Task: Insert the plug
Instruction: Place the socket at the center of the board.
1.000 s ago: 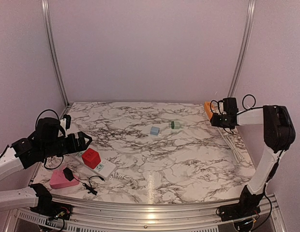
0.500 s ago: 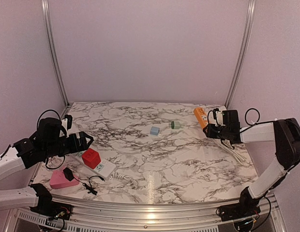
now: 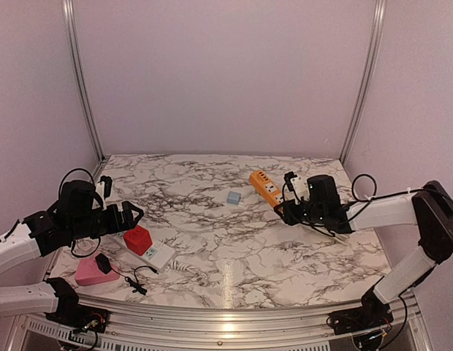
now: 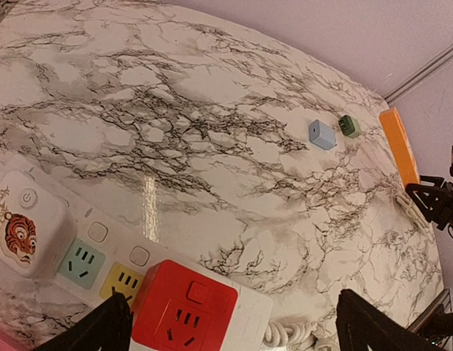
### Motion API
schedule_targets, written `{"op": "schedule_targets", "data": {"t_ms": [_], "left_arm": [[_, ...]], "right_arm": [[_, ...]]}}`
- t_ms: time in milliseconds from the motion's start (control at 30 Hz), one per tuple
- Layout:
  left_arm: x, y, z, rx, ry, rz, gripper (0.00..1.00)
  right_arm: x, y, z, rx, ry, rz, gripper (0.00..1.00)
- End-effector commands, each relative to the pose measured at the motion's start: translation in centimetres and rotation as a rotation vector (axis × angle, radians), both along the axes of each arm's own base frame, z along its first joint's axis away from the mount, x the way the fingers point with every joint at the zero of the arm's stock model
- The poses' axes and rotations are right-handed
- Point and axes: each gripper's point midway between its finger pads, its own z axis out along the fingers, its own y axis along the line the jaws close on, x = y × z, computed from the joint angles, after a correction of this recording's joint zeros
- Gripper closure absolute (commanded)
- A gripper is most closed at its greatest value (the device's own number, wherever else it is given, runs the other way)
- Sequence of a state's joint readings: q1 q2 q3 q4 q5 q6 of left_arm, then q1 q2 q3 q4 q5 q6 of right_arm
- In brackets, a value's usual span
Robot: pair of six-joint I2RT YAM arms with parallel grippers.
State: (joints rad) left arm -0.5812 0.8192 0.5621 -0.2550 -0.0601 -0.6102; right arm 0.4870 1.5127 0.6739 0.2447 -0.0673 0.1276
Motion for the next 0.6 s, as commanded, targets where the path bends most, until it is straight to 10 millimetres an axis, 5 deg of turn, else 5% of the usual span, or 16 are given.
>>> {"op": "schedule_targets", "data": {"t_ms": [0,567], "left_arm": [[0.0,0.2,0.3,-0.014,-0.03,0.006,0.01],[-0.6,0.9,0.2,-0.01,-0.038,0.014,0.01]], "right_arm": [[-0.4,4.4,3.4,0.034,-0.135,0.098,0.77],[-6.7,16.4,-3.6,-0.175,-0.034,0.372,0.74]]}}
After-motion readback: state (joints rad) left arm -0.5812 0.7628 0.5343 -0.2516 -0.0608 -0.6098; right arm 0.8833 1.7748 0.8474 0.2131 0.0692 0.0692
